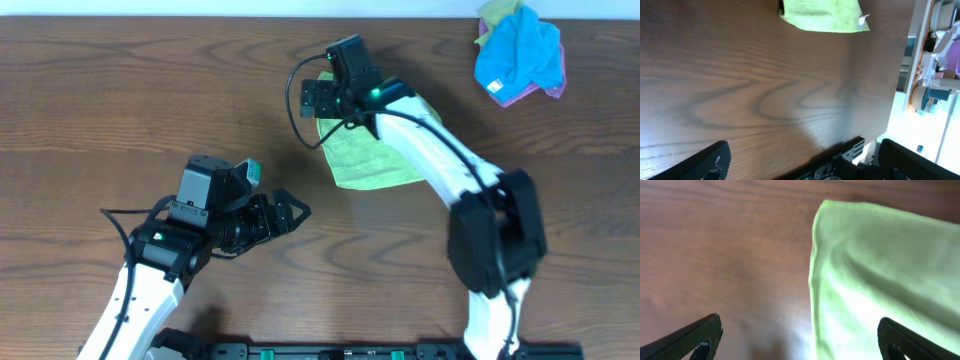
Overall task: Fold the cloth
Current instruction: 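Regrasp the towel corner with the right gripper and pull it right, then grasp the towel's left corner with the left gripper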
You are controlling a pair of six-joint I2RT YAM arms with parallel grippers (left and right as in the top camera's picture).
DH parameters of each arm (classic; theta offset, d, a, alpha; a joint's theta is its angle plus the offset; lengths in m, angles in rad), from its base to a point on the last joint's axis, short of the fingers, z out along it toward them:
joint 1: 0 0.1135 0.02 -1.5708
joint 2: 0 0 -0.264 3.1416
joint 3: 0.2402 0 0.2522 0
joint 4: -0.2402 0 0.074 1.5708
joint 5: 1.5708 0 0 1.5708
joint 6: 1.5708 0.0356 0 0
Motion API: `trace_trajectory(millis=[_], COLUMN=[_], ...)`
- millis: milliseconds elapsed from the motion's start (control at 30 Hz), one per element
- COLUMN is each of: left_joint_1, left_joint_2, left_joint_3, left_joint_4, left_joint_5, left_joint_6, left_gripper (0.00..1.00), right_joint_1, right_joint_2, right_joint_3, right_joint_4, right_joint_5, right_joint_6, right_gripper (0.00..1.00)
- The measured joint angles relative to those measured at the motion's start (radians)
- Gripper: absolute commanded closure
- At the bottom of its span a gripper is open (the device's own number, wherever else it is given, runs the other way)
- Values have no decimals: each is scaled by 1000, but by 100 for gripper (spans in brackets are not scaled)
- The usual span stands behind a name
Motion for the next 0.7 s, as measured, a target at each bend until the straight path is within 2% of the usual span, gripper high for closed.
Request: trace_trajectory(millis=[133, 333, 533, 700], left_joint_1=[0, -1, -1, -27], left_joint_2=[0, 39, 191, 363], left_joint_3=[0, 0, -8, -10], left_joint_4=[-3, 48, 301, 402], left_joint_5=[0, -21, 11, 34], left_joint_6=[-24, -128, -259, -336], left_gripper=[5, 5, 5, 5], right_joint_1=[-39, -211, -385, -500], right_joint_2=[-130, -254, -328, -395], right_joint_3=[3, 4, -62, -125], right_joint_4=[-200, -447, -467, -470], right_joint_5=[-5, -6, -27, -68], right_joint_6=[-21, -52, -61, -76], right_gripper=[2, 2, 1, 1])
